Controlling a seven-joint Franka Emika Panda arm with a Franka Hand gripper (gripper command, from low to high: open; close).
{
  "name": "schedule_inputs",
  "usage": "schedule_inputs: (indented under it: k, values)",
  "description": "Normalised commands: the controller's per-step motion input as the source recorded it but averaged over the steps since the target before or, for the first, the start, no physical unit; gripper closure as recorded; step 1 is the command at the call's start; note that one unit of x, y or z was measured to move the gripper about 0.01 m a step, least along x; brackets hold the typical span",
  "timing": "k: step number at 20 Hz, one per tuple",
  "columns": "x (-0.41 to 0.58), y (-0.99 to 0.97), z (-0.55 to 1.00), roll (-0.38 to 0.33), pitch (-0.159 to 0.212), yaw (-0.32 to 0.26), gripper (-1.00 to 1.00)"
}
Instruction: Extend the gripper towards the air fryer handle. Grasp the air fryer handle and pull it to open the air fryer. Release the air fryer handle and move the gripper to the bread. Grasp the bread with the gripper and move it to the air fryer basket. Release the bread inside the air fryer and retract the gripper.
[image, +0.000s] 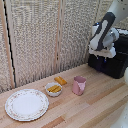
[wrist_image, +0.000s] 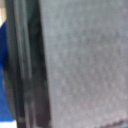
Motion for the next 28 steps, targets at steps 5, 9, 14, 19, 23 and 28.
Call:
schedule_inputs:
  k: [5,9,14,19,23,28]
  values:
    - [-0.095,0.41,0.54,0.138,-0.04,-0.18,1.0]
    - [-0.053,0.54,0.56,0.063,-0.047,-0.168,1.0]
    - [-0.234,0.53,0.57,0.066,-0.096,-0.157,1.0]
    - [-0.512,0.64,0.16,-0.039,-0.122,-0.022,1.0]
    - [-0.494,0.71,0.51,-0.052,-0.086,0.0,1.0]
    - [-0.364,0.71,0.65,-0.049,-0.11,-0.02,1.0]
